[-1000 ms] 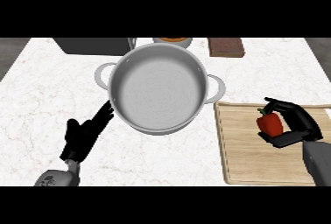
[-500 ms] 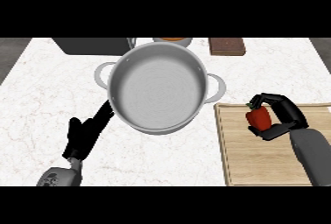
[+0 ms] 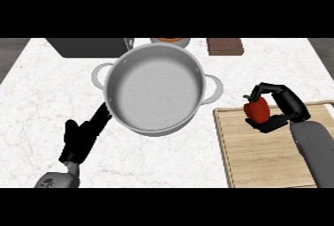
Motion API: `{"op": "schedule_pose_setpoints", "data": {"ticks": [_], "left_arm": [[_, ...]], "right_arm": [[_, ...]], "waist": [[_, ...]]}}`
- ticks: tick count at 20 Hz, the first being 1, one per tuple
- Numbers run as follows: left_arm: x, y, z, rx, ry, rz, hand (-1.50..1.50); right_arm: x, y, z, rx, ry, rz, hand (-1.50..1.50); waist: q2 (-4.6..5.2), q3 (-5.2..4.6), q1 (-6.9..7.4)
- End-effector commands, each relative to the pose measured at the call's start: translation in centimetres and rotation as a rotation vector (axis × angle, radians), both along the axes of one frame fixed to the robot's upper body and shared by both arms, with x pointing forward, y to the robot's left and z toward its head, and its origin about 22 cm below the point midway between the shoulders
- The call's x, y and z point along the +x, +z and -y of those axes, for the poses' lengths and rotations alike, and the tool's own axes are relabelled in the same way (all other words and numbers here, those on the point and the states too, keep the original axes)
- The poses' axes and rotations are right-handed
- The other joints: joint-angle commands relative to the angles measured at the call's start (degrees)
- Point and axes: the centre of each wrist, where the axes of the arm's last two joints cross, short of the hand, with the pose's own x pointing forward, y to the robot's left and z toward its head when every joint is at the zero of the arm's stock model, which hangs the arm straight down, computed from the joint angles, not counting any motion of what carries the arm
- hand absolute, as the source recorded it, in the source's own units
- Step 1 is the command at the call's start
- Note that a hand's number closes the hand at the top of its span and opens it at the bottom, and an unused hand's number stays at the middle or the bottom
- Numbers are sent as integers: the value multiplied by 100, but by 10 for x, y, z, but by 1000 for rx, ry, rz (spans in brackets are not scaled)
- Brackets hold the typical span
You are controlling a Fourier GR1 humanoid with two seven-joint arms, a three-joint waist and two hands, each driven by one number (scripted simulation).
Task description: Pick the bell pepper from the tray and place it in the pot
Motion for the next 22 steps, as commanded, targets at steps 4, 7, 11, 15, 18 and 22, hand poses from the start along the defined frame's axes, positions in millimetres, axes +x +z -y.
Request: {"op": "schedule_pose_setpoints", "data": {"ticks": [4,7,11,15,18,22], "left_arm": [[-6,-17,5,5,-2,-14,0],[2,-13,5,-3,4,-9,0],[8,-9,7,0,-15,-26,0],[-2,-8,21,-8,-40,-1,0],[-4,-15,9,-4,-27,-1,0],[4,10,5,-10,-41,-7,0]], "right_arm": [[-1,60,-32,-114,-17,168,150],[7,97,-60,-158,-14,177,150],[14,140,-81,-209,-30,182,150],[29,162,-134,-280,-20,191,150],[34,183,-173,-360,-14,175,150],[35,187,-209,-453,26,161,150]], "waist": [[-17,-12,-95],[-6,-11,-60],[11,-8,-14],[24,-6,61],[32,-7,92],[28,-4,104]]}}
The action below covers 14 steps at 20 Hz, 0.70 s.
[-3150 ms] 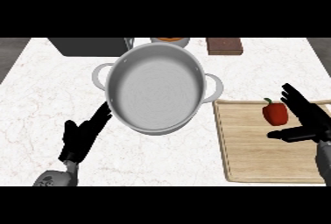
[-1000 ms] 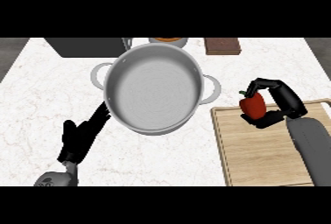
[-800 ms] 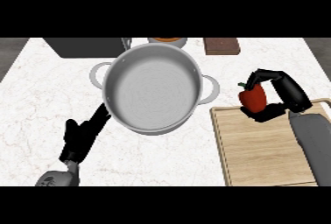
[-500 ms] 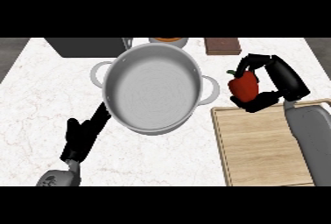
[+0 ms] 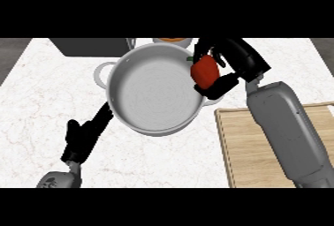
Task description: Pick the bell pepper from the tray and place it in the pot
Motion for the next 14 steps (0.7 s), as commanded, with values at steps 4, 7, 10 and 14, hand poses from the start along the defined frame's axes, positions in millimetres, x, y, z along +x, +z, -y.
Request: {"op": "schedule_pose_setpoints", "data": {"ticks": [4,7,10,14], "left_arm": [[-1,-25,11,11,-18,-4,0],[17,-2,4,2,-14,1,0],[-2,-7,-12,-6,-20,-13,0],[8,-5,-1,20,-34,-12,0]], "right_arm": [[10,1,-74,-169,26,11,150],[16,5,-99,-293,8,62,150],[16,-16,-99,-484,-51,128,150],[20,-22,-131,-662,-94,124,150]], "waist": [[41,-9,15],[53,-10,72],[46,-10,120],[57,-11,108]]}}
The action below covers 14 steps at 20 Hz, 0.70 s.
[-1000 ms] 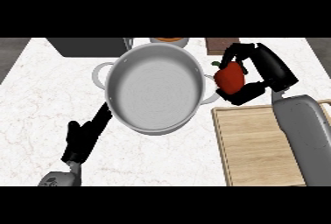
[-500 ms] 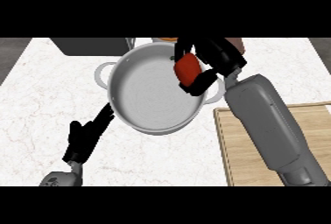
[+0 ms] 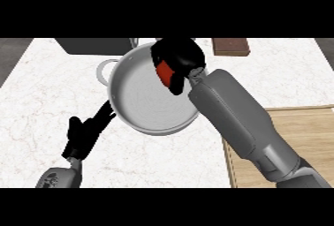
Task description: Pick the bell pepper from the tray and place it in the pot
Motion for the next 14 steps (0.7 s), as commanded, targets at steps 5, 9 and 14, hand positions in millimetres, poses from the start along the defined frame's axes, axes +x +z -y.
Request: {"op": "schedule_pose_setpoints", "data": {"ticks": [5,9,14], "left_arm": [[-1,-4,4,11,-39,6,0],[3,7,18,-3,-46,2,0],[-2,5,20,0,-50,6,0]], "right_arm": [[7,-39,-26,-300,-152,-282,150],[9,-42,-32,-350,-222,-363,-150],[5,-42,-24,67,-121,-335,-150]], "waist": [[24,-9,94],[29,-4,220],[47,7,255]]}}
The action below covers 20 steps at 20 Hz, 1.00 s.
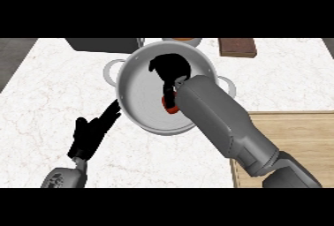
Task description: Pick the bell pepper from the tray and place it in the pot
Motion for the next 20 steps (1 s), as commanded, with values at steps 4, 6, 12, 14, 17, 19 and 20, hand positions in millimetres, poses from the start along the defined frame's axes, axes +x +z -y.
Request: {"op": "schedule_pose_setpoints", "data": {"ticks": [4,6,12,14,17,19,20], "left_arm": [[8,3,10,-11,-10,5,0],[2,-2,13,-9,-2,-10,0],[7,-1,3,-15,26,-17,0],[2,-6,-13,-3,49,-13,0],[-6,-3,-12,-13,47,-15,0],[-6,0,6,-4,41,-23,0],[-4,1,-22,0,55,-17,0]], "right_arm": [[0,17,13,583,-70,89,-150],[1,18,19,721,-112,124,-150],[10,34,30,994,-325,222,-150],[18,46,37,1062,-325,266,-150],[29,56,57,1134,-340,256,-150],[35,48,98,1197,-334,283,-150],[36,36,96,1215,-347,271,-150]], "waist": [[36,13,78],[6,13,1],[-15,3,-129],[-23,2,-233],[-43,2,-248],[-45,7,-288],[-33,3,-262]]}}
